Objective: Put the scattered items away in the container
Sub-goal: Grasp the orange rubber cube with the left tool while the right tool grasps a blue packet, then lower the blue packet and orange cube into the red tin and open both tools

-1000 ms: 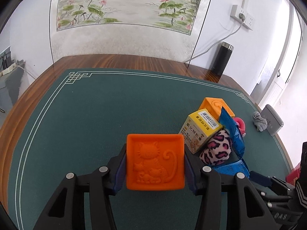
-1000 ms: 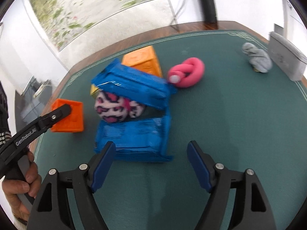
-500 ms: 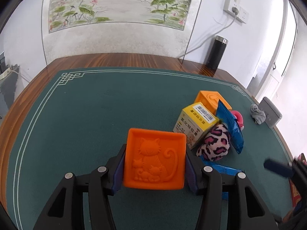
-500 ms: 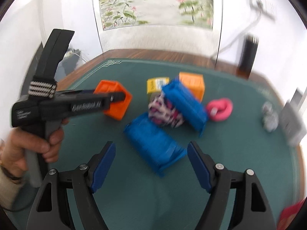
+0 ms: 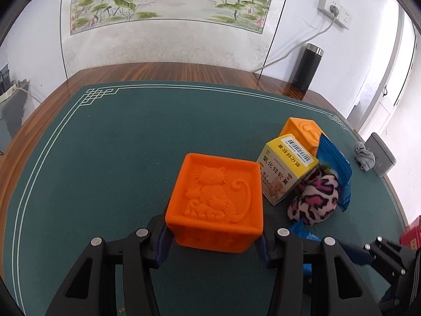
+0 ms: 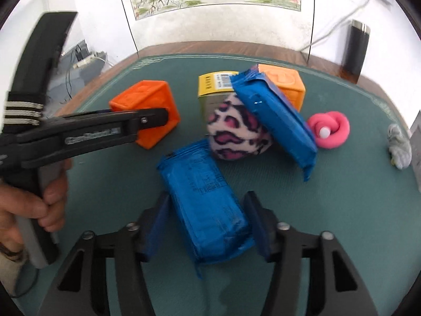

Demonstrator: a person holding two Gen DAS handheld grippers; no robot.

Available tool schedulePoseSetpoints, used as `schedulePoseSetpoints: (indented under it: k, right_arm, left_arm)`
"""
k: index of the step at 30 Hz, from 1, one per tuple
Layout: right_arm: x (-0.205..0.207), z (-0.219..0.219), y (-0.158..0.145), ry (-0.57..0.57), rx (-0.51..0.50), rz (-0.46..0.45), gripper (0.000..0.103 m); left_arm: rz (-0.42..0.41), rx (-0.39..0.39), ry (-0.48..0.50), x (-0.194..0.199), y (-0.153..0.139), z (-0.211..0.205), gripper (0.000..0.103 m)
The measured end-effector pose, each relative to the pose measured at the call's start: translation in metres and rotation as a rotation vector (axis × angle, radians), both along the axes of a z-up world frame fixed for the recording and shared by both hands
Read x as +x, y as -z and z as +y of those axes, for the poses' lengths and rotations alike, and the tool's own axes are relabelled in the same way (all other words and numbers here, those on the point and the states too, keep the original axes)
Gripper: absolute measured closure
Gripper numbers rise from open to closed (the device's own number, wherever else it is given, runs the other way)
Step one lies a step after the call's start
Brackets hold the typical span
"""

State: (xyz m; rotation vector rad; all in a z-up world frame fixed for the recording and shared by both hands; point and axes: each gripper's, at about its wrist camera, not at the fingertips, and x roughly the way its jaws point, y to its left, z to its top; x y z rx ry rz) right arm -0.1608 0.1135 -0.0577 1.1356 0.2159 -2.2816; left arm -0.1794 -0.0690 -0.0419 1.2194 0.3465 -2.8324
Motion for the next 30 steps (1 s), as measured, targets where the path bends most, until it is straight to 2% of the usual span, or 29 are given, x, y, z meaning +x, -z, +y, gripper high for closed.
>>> schedulePoseSetpoints:
  k: [2, 7, 15, 20, 30]
  right_arm:
    - [0.008, 0.001, -0.001, 0.016, -0.008, 0.000, 0.049]
    - [0.031, 0.007, -0.003, 0.057, -0.032, 0.011, 0.049]
    - [0.053, 0.049, -0.027, 0.181, -0.058, 0.054, 0.049]
    - [0.061, 0.086, -0.042, 0.287, -0.075, 0.067, 0.049]
    - [0.099, 0.153, -0.066, 0.414, -0.087, 0.134, 0.049]
  left_arm:
    - [0.015, 0.002, -0.011, 0.005, -0.005, -0.001, 0.050]
    - [0.050, 0.008, -0.004, 0.020, -0.018, 0.006, 0.050]
    - [0.093, 0.021, 0.029, 0.042, -0.038, 0.024, 0.050]
    - [0.105, 0.014, 0.077, 0.055, -0.045, 0.049, 0.050]
    - [0.106, 0.011, 0.176, 0.081, -0.051, 0.111, 0.050]
